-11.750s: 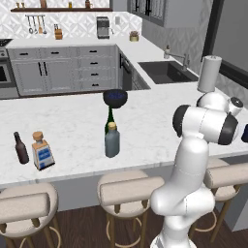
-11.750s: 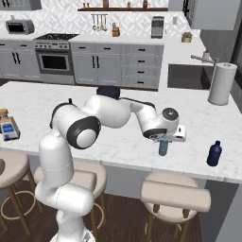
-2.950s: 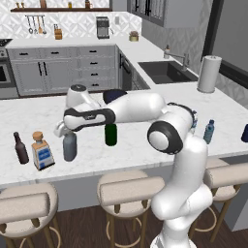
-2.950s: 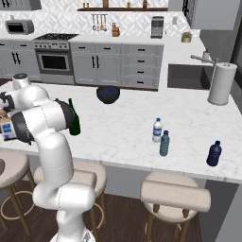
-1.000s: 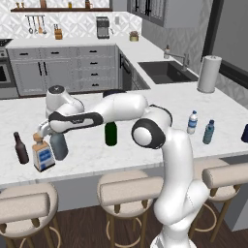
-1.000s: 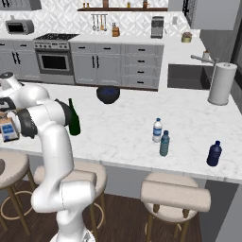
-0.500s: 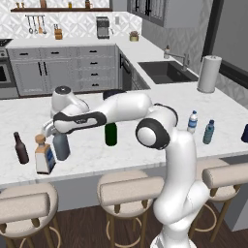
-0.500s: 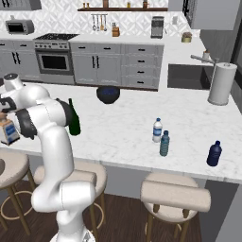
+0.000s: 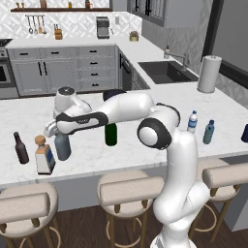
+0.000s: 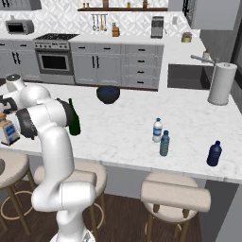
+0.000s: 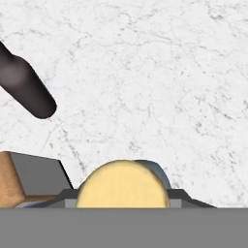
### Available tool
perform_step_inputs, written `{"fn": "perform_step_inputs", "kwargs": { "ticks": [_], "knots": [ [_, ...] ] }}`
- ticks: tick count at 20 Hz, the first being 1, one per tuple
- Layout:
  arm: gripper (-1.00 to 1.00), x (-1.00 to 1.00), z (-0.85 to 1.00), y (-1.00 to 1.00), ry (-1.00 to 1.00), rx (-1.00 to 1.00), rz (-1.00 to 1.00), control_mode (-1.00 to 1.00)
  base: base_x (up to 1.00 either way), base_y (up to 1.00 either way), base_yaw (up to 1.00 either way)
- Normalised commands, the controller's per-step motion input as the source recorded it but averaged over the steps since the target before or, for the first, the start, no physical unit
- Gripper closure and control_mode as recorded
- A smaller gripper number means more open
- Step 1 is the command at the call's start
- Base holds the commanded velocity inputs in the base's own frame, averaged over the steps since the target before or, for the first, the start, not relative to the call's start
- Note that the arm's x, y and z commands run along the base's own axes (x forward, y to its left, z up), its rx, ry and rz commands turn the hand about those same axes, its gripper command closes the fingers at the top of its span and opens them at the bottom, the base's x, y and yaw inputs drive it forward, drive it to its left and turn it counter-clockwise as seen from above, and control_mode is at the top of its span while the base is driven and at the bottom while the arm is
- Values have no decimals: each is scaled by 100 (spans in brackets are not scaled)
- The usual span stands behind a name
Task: Move the plastic bottles in the middle to the plastics group, and the glass bottles in the middle to the glass group.
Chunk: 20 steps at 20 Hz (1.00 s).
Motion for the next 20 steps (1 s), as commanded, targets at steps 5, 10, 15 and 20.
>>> {"fn": "perform_step_inputs", "kwargs": {
  "ticks": [5,10,15,20],
  "knots": [
    [-100,0,0,0,0,0,0,-100,0,0,0],
    [-100,0,15,0,0,0,0,-100,0,0,0],
    [-100,0,28,0,0,0,0,-100,0,0,0],
    [-100,-9,42,-28,0,0,0,-100,0,0,0]
  ]
}}
